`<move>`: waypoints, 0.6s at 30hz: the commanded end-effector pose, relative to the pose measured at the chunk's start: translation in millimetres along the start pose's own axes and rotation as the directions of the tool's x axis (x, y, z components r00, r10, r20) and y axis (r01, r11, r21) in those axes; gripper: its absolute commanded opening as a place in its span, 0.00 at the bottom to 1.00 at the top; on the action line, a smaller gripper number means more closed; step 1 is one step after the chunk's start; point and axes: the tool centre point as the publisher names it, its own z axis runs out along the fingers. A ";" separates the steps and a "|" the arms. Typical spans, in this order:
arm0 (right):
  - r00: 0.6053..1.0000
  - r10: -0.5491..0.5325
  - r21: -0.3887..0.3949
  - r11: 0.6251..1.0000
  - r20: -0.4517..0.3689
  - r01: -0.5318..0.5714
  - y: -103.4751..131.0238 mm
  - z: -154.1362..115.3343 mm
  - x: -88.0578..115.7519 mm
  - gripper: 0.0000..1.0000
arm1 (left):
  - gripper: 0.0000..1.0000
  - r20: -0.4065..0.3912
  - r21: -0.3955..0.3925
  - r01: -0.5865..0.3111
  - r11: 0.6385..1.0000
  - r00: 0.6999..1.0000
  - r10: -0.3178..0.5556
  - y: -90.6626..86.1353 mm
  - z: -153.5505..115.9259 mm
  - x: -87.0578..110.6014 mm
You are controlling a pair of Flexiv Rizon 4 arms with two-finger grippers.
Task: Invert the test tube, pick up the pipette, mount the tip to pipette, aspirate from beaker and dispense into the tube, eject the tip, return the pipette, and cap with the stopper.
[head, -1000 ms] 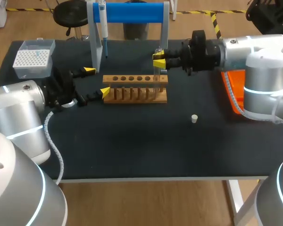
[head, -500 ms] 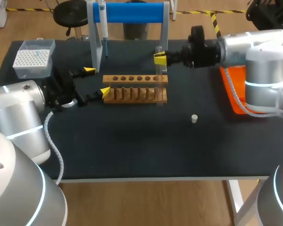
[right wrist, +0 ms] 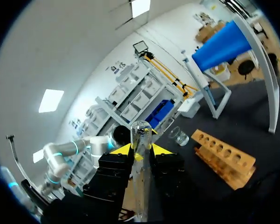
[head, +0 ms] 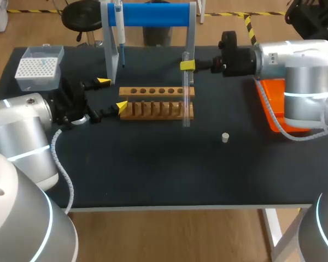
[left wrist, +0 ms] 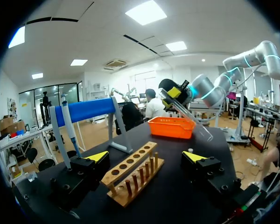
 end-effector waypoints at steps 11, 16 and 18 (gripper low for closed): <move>0.845 0.531 0.054 0.844 0.053 -0.534 -11.4 -3.7 -1.8 0.00 | 1.00 0.003 0.001 -0.001 1.000 1.000 0.001 0.8 0.4 1.0; 0.837 0.545 0.059 0.835 0.052 -0.548 -12.9 -3.5 -2.1 0.00 | 1.00 0.003 0.001 -0.001 1.000 1.000 0.001 0.8 0.4 1.0; 0.832 0.553 0.064 0.830 0.046 -0.555 -13.9 -3.2 -1.9 0.00 | 1.00 0.003 0.001 -0.001 1.000 1.000 0.001 0.8 0.4 1.0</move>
